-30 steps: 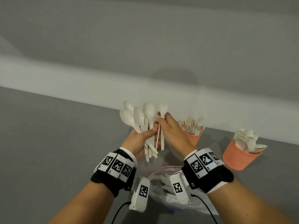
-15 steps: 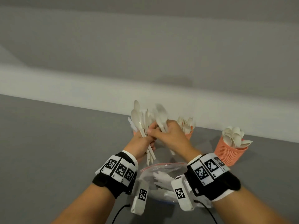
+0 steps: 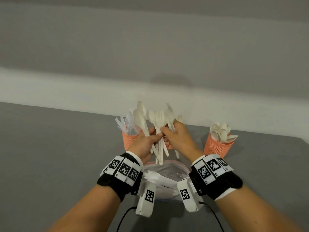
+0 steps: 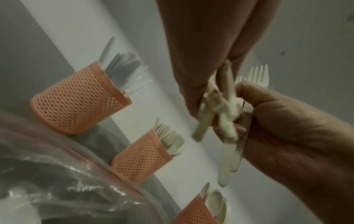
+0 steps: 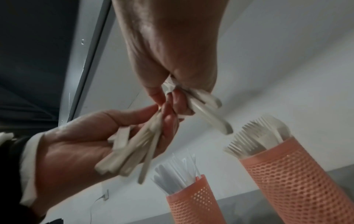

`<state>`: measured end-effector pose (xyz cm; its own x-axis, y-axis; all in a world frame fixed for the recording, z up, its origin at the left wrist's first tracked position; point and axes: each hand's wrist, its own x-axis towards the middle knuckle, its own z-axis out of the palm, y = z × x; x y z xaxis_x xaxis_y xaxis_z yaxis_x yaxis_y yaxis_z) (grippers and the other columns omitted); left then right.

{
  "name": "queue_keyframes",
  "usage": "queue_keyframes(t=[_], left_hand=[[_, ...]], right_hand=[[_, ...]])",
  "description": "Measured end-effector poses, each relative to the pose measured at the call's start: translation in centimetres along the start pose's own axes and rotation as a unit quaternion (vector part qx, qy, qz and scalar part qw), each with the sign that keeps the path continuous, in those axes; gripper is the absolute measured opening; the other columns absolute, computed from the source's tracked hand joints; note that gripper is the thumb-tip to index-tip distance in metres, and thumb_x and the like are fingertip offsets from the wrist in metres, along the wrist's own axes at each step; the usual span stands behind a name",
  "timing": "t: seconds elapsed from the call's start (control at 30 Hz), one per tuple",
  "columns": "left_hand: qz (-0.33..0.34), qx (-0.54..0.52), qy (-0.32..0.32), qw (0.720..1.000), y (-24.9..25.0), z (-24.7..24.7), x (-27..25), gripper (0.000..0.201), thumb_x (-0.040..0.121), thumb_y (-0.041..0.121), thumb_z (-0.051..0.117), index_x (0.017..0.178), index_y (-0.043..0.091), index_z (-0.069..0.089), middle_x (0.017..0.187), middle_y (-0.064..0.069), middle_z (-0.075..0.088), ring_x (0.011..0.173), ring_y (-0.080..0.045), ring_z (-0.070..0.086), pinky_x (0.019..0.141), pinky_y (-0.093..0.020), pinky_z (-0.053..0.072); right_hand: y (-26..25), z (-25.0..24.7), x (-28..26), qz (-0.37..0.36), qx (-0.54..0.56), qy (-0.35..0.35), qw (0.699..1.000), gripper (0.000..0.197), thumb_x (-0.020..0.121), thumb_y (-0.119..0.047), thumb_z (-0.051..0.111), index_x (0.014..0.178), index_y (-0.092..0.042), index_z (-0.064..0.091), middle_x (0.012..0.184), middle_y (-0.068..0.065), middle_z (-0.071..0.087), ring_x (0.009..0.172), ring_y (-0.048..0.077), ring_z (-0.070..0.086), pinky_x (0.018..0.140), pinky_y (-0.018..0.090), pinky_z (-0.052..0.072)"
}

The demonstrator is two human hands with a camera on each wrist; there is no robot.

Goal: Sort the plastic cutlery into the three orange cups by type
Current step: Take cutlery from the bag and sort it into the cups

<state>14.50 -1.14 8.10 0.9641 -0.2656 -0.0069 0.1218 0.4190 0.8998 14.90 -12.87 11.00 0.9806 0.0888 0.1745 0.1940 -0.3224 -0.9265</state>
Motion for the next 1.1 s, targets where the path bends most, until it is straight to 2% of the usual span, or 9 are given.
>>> queue_keyframes(t=[0.13, 0.23, 0.37, 0.47, 0.57, 0.67, 0.9, 1.03, 1.1], left_hand=[[0.020, 0.005, 0.042, 0.999, -1.0, 0.8, 0.4, 0.034, 0.088, -0.009, 0.047, 0.119, 0.004, 0.057, 0.107, -0.013, 0.067, 0.088, -0.018, 0.069, 0.068, -0.026, 0.057], [0.028, 0.021, 0.039, 0.999, -1.4, 1.3, 0.8, 0.036, 0.085, -0.011, 0.052, 0.113, 0.009, 0.061, 0.108, -0.013, 0.069, 0.094, -0.019, 0.070, 0.074, -0.030, 0.057], [0.041, 0.056, 0.047, 0.996, -1.8, 1.9, 1.3, 0.032, 0.084, -0.011, 0.054, 0.107, 0.008, 0.061, 0.099, -0.012, 0.070, 0.089, -0.023, 0.069, 0.072, -0.032, 0.057], [0.027, 0.033, 0.067, 0.997, -2.0, 1.7, 1.9, 0.019, 0.086, -0.004, 0.055, 0.098, 0.006, 0.065, 0.082, -0.013, 0.069, 0.073, -0.024, 0.070, 0.068, -0.039, 0.057], [0.001, 0.007, 0.084, 0.996, -1.5, 0.8, 2.6, 0.014, 0.088, -0.001, 0.053, 0.094, 0.008, 0.062, 0.064, -0.009, 0.064, 0.057, -0.017, 0.066, 0.062, -0.037, 0.058], [-0.016, -0.016, 0.099, 0.995, -0.5, 0.1, 3.1, 0.019, 0.092, -0.001, 0.045, 0.094, 0.011, 0.059, 0.051, 0.000, 0.060, 0.048, -0.012, 0.063, 0.043, -0.023, 0.052], [-0.006, -0.004, 0.108, 0.994, 0.0, 0.2, 4.9, 0.016, 0.093, 0.015, 0.051, 0.107, 0.009, 0.056, 0.043, 0.006, 0.039, 0.034, -0.008, 0.038, 0.042, -0.025, 0.048], [0.011, 0.007, 0.106, 0.994, 0.1, 0.0, 5.7, 0.019, 0.092, 0.014, 0.051, 0.111, 0.009, 0.053, 0.044, 0.006, 0.040, 0.034, -0.008, 0.037, 0.038, -0.023, 0.041], [0.012, 0.010, 0.105, 0.994, 0.2, -0.3, 5.9, 0.016, 0.093, 0.014, 0.050, 0.108, 0.010, 0.056, 0.044, 0.006, 0.041, 0.034, -0.008, 0.038, 0.038, -0.023, 0.042]], right_hand=[[1.3, -0.5, 0.0, -0.013, 0.009, 0.053, 0.998, 0.016, 0.084, -0.012, 0.058, 0.098, -0.011, 0.052, 0.079, 0.005, 0.063, 0.079, 0.028, 0.065, 0.075, 0.045, 0.057], [2.1, -0.9, -0.3, -0.028, 0.043, 0.067, 0.996, 0.022, 0.080, -0.018, 0.069, 0.096, -0.020, 0.054, 0.073, -0.001, 0.062, 0.074, 0.020, 0.066, 0.069, 0.037, 0.057], [2.5, -1.6, -0.2, -0.024, 0.028, 0.041, 0.998, 0.017, 0.084, -0.013, 0.063, 0.077, -0.027, 0.059, 0.072, 0.000, 0.064, 0.070, 0.017, 0.065, 0.068, 0.034, 0.056], [2.3, -2.5, 0.2, -0.005, 0.098, 0.018, 0.995, 0.008, 0.092, -0.013, 0.051, 0.096, -0.012, 0.058, 0.075, 0.003, 0.064, 0.059, 0.009, 0.064, 0.056, 0.025, 0.055], [2.8, -5.1, 1.9, 0.010, 0.147, 0.099, 0.984, 0.008, 0.096, -0.013, 0.042, 0.102, -0.009, 0.046, 0.073, 0.001, 0.057, 0.058, 0.009, 0.058, 0.062, 0.024, 0.050], [3.9, -8.3, 4.7, -0.021, 0.125, 0.193, 0.973, 0.014, 0.095, -0.006, 0.038, 0.098, -0.017, 0.046, 0.069, 0.001, 0.054, 0.062, 0.006, 0.053, 0.065, 0.017, 0.044], [6.1, -7.3, 10.2, -0.038, 0.180, 0.226, 0.957, 0.009, 0.097, -0.012, 0.042, 0.102, -0.011, 0.050, 0.068, -0.002, 0.047, 0.064, 0.009, 0.047, 0.069, 0.017, 0.047], [7.3, -5.9, 12.6, -0.028, 0.178, 0.225, 0.957, 0.012, 0.097, -0.016, 0.044, 0.100, -0.009, 0.053, 0.067, -0.002, 0.047, 0.065, 0.009, 0.048, 0.060, 0.005, 0.045], [8.4, -5.4, 13.2, -0.012, 0.171, 0.197, 0.965, 0.011, 0.097, -0.013, 0.044, 0.099, -0.009, 0.054, 0.067, -0.002, 0.047, 0.064, 0.010, 0.048, 0.062, 0.010, 0.047]])
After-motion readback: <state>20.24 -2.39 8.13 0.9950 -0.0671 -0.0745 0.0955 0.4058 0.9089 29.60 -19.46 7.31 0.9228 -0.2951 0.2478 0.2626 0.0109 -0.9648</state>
